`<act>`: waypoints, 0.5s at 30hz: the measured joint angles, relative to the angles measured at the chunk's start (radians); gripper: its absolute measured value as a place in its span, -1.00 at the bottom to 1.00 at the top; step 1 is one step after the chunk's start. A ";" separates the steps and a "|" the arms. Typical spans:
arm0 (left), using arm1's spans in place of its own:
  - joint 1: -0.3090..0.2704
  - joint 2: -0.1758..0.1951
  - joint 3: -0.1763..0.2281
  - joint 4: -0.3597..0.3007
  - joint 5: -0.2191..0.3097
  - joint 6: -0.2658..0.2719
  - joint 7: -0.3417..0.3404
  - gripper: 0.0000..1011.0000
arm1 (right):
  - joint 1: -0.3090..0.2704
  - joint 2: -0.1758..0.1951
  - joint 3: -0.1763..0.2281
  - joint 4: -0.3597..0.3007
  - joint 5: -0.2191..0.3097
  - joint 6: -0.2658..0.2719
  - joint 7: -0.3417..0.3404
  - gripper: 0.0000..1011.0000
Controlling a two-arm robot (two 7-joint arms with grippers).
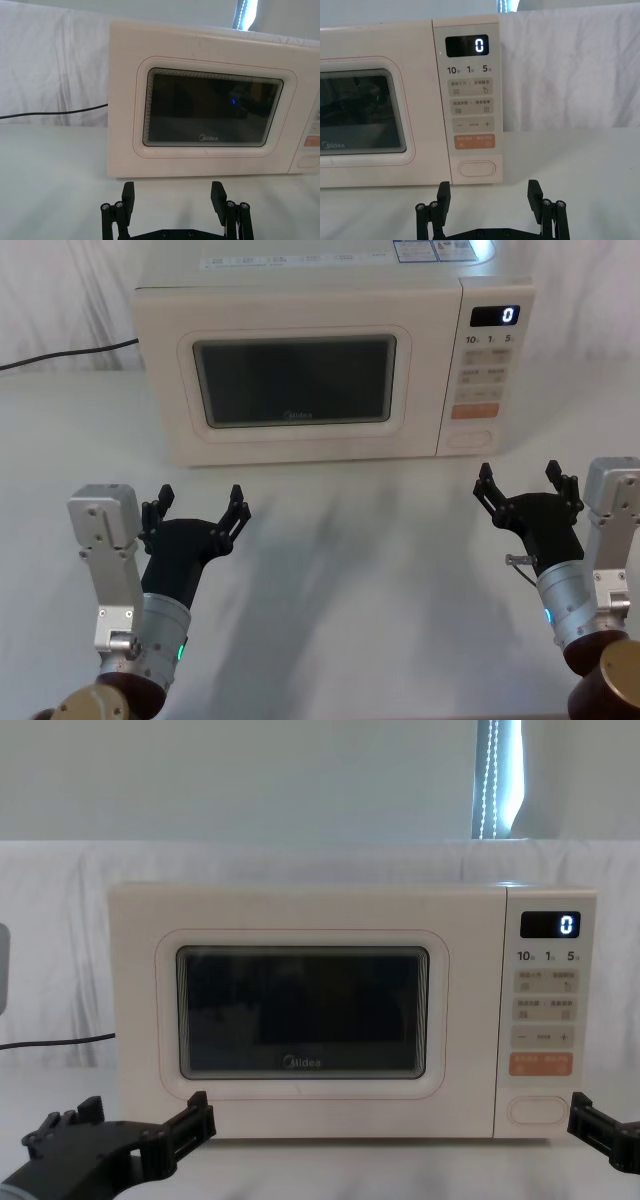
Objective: Press the button to open the microwave door with one hand; close the microwave door with the other hand.
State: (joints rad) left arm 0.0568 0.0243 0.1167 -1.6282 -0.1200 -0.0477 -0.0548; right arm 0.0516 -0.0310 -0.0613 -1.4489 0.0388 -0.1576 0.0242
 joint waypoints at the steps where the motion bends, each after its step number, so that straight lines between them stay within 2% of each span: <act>1: 0.000 0.000 0.000 0.000 0.000 0.000 0.000 0.98 | 0.000 0.000 0.000 0.000 0.000 0.000 0.000 0.98; 15: 0.000 0.000 0.000 0.000 0.000 0.000 0.000 0.98 | 0.000 0.000 0.000 0.000 0.000 0.000 0.000 0.98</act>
